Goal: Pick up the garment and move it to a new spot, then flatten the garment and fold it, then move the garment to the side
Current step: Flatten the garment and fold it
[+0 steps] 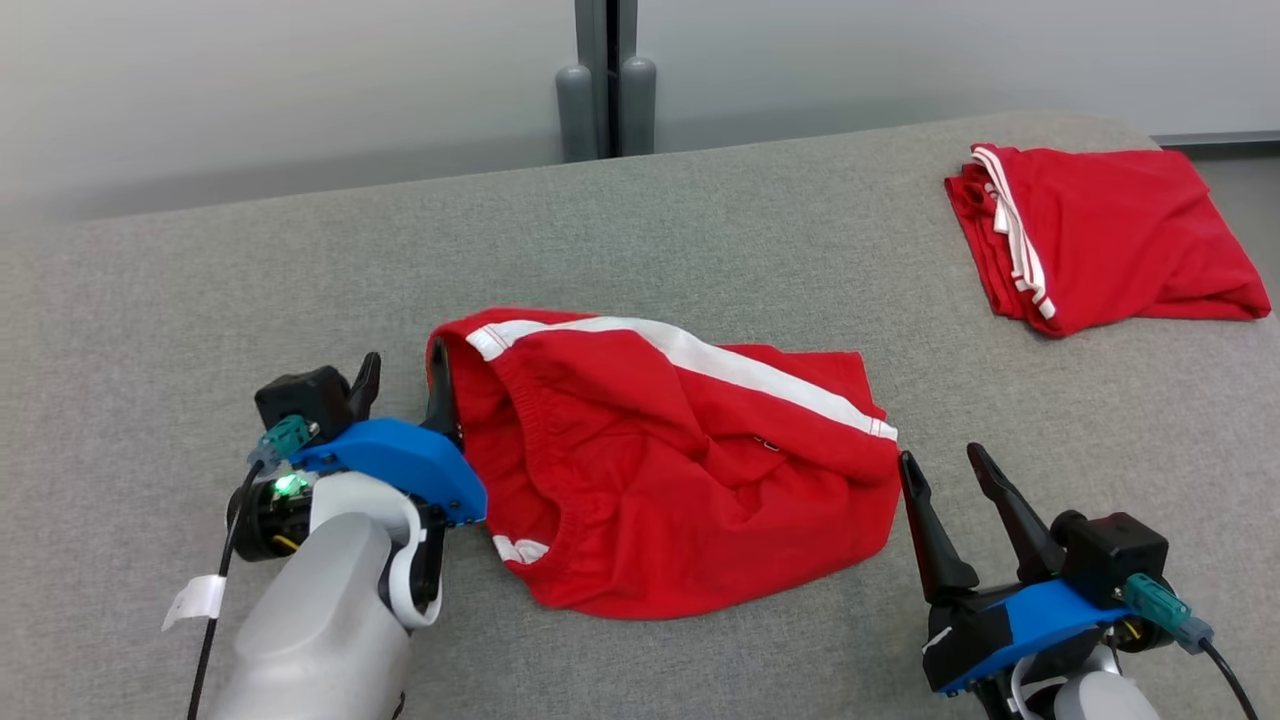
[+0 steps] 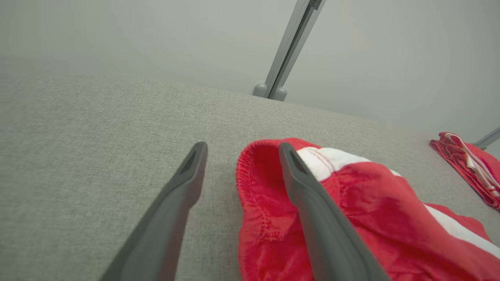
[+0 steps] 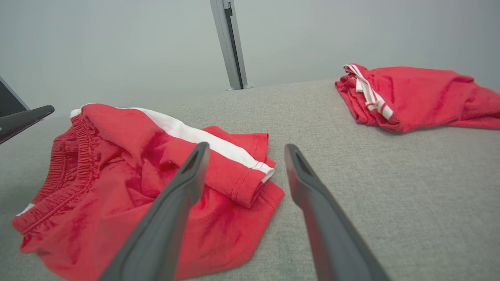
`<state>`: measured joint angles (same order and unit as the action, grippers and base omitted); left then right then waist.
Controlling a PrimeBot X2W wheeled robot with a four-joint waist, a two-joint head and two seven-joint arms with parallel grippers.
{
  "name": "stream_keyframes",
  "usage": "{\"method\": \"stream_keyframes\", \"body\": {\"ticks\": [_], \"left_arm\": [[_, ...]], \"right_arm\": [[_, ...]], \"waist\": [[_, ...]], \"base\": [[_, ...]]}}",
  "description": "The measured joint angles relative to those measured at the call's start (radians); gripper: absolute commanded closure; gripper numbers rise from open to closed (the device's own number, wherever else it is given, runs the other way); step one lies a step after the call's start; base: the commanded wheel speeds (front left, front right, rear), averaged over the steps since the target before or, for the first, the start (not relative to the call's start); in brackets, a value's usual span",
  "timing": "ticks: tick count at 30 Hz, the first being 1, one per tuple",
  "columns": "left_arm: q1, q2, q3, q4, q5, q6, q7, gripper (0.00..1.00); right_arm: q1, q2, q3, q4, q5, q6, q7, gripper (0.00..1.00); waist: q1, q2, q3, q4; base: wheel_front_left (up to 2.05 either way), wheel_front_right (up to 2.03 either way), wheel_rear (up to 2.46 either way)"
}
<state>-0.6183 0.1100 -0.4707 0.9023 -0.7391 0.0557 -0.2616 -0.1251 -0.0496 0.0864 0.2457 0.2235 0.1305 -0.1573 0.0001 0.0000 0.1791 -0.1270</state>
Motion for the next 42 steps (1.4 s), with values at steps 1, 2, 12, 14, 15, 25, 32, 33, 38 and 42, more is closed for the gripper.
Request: {"method": "stream_keyframes", "body": {"ticks": [1,2,12,14,15,25,32,33,38,42], "left_arm": [[0.004,0.004,0.0,0.005,0.003,-0.004,0.0,0.0],[0.01,0.01,-0.004,0.006,0.013,-0.013,0.0,0.0],[0.15,0.004,-0.16,-0.097,0.095,-0.155,0.047,0.0],[0.17,0.008,-0.21,-0.125,0.106,-0.168,0.096,0.0],[0.178,0.018,-0.237,-0.141,0.116,-0.172,0.124,0.0],[0.21,0.095,-0.35,-0.259,0.098,-0.18,0.316,0.0],[0.208,0.163,-0.405,-0.364,0.053,-0.181,0.37,1.0],[0.209,0.167,-0.41,-0.378,0.037,-0.181,0.365,1.0],[0.204,0.163,-0.414,-0.486,-0.036,-0.181,0.304,1.0],[0.167,0.142,-0.411,-0.6,-0.103,-0.181,0.242,1.0]], "right_arm": [[0.001,0.0,-0.003,0.001,0.0,0.0,-0.002,0.0],[0.001,0.0,-0.007,0.001,0.0,0.0,-0.002,0.0],[0.019,0.0,-0.016,-0.006,0.0,0.0,0.006,0.0],[0.026,0.0,-0.013,-0.01,0.0,0.0,0.007,0.0],[0.027,0.0,-0.013,-0.011,0.0,0.0,0.007,0.0],[0.029,0.0,-0.002,-0.014,0.007,0.0,0.009,0.0],[0.029,0.0,-0.005,-0.008,0.008,0.0,0.006,0.0],[0.029,0.0,-0.005,-0.007,0.008,0.0,0.006,0.0],[0.029,0.0,-0.009,-0.006,0.013,0.0,0.004,0.0],[0.029,0.0,-0.023,-0.007,0.013,0.0,0.002,0.0]], "waist": [[-0.0001,0.0,-0.004,0.003],[-0.0001,0.0,-0.008,0.006],[-0.0002,0.0,-0.044,0.04],[-0.0001,0.0,-0.047,0.044],[-0.0002,0.0,-0.048,0.044],[-0.0001,0.0,-0.046,0.02],[-0.0001,0.0,-0.046,-0.001],[-0.0001,0.0,-0.046,-0.003],[-0.0001,0.0001,-0.043,-0.005],[-0.0001,0.0002,-0.044,0.005]], "base": [[0.0,0.0,0.0],[0.0,0.0,0.0],[0.0,0.0,0.0],[0.0,0.0,0.0],[0.0,0.0,0.0],[0.0,0.0,0.0],[0.0,0.0,0.0],[0.0,0.0,0.0],[0.0,0.0,0.0],[0.0,0.0,0.0]]}}
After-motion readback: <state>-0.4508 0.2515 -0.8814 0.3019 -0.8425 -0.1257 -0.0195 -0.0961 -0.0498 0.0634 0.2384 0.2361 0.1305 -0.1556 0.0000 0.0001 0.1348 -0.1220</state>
